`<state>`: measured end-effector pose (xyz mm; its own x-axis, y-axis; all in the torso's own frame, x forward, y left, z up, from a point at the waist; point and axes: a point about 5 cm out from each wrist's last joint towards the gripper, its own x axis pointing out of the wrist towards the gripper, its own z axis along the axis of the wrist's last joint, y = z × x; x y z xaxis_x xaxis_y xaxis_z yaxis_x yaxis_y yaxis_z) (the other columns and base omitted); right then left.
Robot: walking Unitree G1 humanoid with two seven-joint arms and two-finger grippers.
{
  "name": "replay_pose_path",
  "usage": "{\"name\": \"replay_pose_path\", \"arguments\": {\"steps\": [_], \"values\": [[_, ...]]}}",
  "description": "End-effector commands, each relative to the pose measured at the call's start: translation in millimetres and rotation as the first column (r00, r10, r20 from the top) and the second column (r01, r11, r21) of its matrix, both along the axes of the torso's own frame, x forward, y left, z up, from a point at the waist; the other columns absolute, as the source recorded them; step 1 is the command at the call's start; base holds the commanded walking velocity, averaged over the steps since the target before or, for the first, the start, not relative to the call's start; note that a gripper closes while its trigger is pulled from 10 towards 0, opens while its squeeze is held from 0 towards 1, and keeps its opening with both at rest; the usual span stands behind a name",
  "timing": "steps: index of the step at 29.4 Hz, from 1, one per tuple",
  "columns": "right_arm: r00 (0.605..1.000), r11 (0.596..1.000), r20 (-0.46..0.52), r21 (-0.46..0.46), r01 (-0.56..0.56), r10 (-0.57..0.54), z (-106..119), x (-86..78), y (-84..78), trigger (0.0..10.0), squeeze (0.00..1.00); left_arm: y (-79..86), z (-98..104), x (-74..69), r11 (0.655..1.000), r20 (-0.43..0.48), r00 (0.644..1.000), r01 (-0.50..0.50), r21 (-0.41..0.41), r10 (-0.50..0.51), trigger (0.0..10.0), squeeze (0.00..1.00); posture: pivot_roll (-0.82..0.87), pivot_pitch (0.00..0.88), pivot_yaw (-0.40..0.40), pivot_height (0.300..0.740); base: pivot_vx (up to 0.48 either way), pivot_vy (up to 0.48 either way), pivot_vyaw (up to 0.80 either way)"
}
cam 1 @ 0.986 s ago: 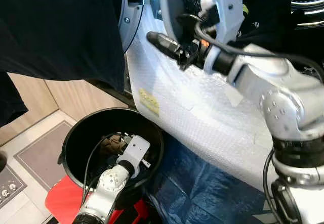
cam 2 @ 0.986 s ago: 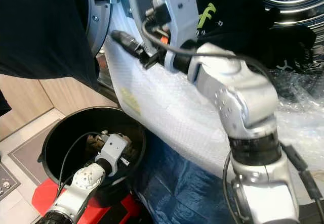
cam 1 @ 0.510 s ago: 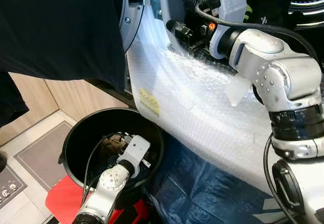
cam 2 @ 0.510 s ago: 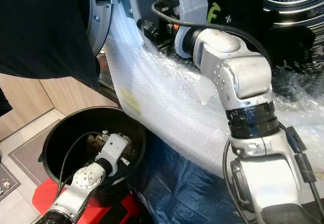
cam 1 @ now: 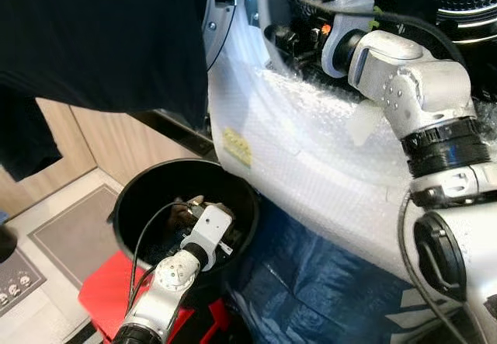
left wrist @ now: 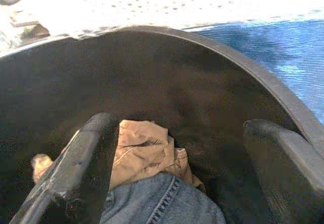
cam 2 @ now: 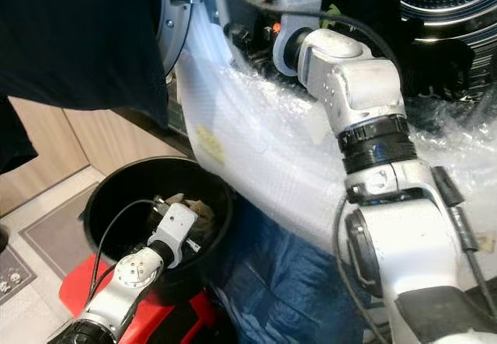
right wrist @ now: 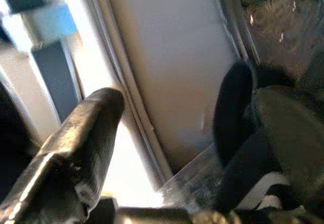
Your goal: Clothes washing
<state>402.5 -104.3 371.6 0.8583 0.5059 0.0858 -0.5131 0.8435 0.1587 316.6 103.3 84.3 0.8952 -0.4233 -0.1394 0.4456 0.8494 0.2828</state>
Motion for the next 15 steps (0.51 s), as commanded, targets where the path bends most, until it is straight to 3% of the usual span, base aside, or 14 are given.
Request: {"name": "replay_pose_path", "arguments": {"steps": [1,6,10,15], "values": [[0.989,0.983,0.138,0.181,0.029,-0.055,48,-10.0,-19.3,10.0,0.00,-0.9,-9,-4.4,1.000,-0.044,0.999,0.008,0.019,-0.007,10.0,0.00,0.00,0.125,-0.077,0.740,0.000,0.000,0.00],[0.991,0.990,0.117,0.133,0.050,-0.066,40,-5.6,-19.3,10.0,0.00,0.1,-9,-4.3,1.000,-0.043,0.999,0.005,0.019,-0.005,10.0,0.00,0.00,0.129,-0.074,0.740,0.000,0.000,0.00],[0.990,0.990,0.141,0.141,-0.008,-0.012,44,-7.6,-19.7,10.0,0.00,1.2,-9,-5.1,1.000,-0.045,0.999,0.008,0.022,-0.007,10.0,0.00,0.00,0.133,-0.074,0.740,0.000,0.000,0.00],[0.974,0.985,0.149,0.007,0.170,-0.169,41,0.1,-33.3,10.0,0.00,1.4,-9,-5.7,1.000,-0.048,0.999,0.011,0.025,-0.010,10.0,0.00,0.00,0.140,-0.072,0.740,0.000,0.000,0.00]]}}
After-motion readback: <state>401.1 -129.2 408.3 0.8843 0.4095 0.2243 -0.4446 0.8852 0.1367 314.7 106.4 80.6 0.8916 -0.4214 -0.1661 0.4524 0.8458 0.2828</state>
